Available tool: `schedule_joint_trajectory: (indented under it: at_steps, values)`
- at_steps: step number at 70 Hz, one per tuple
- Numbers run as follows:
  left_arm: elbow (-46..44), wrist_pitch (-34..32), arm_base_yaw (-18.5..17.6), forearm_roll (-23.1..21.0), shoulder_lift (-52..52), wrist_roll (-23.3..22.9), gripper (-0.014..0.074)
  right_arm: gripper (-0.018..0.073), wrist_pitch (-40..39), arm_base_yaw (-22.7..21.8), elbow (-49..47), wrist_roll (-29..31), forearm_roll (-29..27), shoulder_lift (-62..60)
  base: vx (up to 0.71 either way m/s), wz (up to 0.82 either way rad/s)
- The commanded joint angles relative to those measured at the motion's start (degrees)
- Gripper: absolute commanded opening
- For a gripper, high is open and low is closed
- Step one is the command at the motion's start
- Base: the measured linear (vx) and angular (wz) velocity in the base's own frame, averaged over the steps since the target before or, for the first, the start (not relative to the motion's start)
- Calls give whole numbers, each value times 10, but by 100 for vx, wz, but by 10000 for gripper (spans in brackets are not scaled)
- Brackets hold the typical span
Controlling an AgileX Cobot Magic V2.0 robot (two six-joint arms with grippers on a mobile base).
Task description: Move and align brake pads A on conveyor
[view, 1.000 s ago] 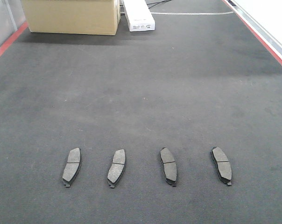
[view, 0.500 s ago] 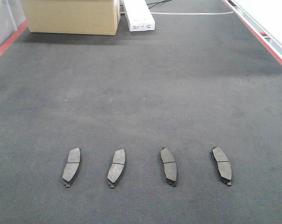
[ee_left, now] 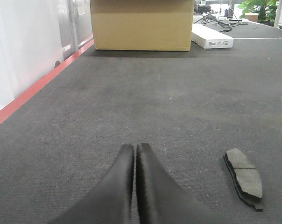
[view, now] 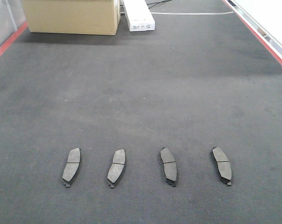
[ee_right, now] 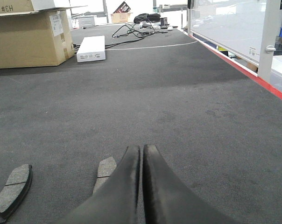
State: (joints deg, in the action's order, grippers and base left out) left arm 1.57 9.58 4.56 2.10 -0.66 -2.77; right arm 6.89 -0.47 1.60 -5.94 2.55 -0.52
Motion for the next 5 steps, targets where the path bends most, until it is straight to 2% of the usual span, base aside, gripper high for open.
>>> schedule_joint_trajectory:
  at_steps: [1,5]
  values:
    - [15,-43,-5,-1,-7,-5,-6,-1,-42,-3,3,0,4,-7,0,0]
    - [15,-43,-5,-1,-7,-5,-6,-1,-42,-3,3,0,4,-7,0,0]
